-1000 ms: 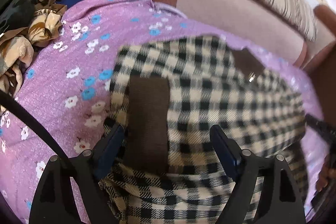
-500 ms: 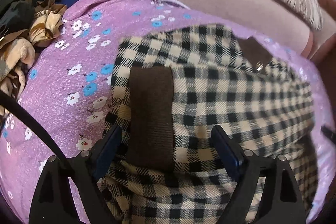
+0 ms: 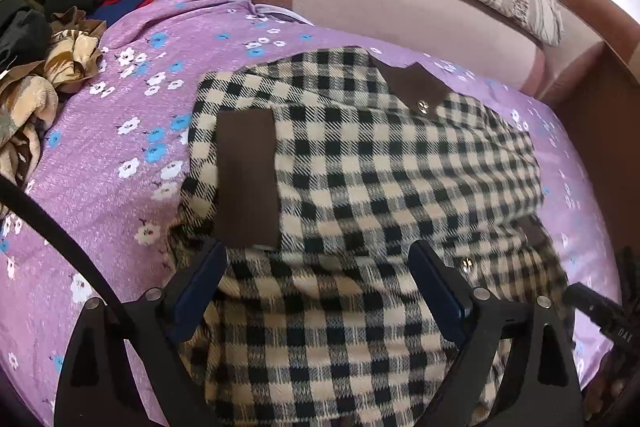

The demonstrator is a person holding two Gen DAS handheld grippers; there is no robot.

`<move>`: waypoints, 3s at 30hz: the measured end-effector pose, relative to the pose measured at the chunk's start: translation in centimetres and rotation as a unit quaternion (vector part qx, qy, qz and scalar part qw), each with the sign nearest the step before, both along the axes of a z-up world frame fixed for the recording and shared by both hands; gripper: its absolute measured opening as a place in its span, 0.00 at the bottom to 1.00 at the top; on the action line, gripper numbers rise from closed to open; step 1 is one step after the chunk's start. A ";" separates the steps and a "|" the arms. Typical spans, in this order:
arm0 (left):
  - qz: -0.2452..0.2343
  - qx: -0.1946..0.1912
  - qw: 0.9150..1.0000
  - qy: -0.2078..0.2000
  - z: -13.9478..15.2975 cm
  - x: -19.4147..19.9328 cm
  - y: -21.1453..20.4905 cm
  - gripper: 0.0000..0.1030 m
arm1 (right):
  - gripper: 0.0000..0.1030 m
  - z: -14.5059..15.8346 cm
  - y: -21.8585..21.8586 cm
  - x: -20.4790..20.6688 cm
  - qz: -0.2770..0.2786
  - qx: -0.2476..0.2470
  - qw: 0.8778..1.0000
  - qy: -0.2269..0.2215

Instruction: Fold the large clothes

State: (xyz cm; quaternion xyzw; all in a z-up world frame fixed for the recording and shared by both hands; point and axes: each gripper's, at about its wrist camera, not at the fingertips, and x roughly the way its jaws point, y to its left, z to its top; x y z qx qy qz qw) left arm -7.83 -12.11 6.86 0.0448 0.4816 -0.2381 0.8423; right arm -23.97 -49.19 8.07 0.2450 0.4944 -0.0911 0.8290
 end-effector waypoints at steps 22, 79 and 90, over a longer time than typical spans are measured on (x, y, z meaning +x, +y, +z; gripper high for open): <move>0.014 0.020 0.998 0.058 -1.9 -7.9 8.3 0.91 | 0.48 -3.0 -3.4 -0.3 0.015 -0.101 0.995 0.017; 0.017 -0.007 0.995 0.102 -4.3 -16.5 15.5 0.91 | 0.70 -3.6 1.7 -14.4 0.088 0.099 0.991 0.015; -0.015 -0.031 0.992 0.121 -4.2 -17.6 15.3 0.59 | 0.70 -2.7 3.9 -14.0 0.148 0.098 0.984 0.006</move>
